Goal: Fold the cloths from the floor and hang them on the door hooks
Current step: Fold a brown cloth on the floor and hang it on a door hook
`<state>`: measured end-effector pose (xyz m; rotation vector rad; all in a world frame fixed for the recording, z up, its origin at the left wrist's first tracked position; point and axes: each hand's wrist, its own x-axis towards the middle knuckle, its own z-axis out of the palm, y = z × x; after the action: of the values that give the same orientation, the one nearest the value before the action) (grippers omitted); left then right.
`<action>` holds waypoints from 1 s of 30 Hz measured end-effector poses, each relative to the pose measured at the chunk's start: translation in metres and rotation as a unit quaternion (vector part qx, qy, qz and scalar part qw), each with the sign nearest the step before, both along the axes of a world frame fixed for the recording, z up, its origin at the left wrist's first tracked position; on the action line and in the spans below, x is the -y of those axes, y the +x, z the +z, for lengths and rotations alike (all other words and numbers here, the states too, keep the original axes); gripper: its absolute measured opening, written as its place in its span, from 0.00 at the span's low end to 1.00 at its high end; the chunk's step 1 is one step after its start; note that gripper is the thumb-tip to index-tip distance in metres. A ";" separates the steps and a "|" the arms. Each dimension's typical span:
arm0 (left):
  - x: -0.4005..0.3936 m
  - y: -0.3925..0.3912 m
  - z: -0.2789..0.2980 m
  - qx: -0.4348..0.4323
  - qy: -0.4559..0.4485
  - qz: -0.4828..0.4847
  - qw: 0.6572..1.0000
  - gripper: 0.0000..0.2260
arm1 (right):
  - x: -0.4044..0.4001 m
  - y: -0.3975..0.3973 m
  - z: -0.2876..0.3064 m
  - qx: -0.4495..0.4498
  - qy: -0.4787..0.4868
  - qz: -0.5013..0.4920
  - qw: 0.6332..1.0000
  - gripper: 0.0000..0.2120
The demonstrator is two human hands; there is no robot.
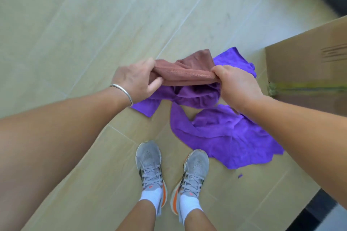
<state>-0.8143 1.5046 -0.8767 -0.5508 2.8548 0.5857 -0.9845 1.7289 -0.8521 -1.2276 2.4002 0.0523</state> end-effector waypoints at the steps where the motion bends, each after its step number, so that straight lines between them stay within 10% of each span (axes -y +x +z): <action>1: 0.011 0.002 0.015 0.025 -0.020 -0.021 0.999 0.18 | 0.010 -0.004 0.017 0.001 0.004 0.019 1.000 0.13; 6: 0.071 0.019 0.082 0.140 -0.125 -0.033 0.982 0.13 | 0.068 -0.013 0.093 -0.003 -0.004 0.089 0.996 0.16; 21: 0.250 0.204 0.306 0.032 -0.227 0.200 0.952 0.14 | 0.334 0.082 0.307 -0.023 -0.172 0.119 0.978 0.11; 30: 0.270 0.346 0.396 0.072 -0.246 0.391 0.884 0.07 | 0.402 0.193 0.395 -0.051 -0.181 0.333 0.924 0.12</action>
<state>-0.4686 1.2347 -0.4806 -1.7778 2.5283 -0.1280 -0.7920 1.3267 -0.4576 -2.2188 2.0091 -0.1308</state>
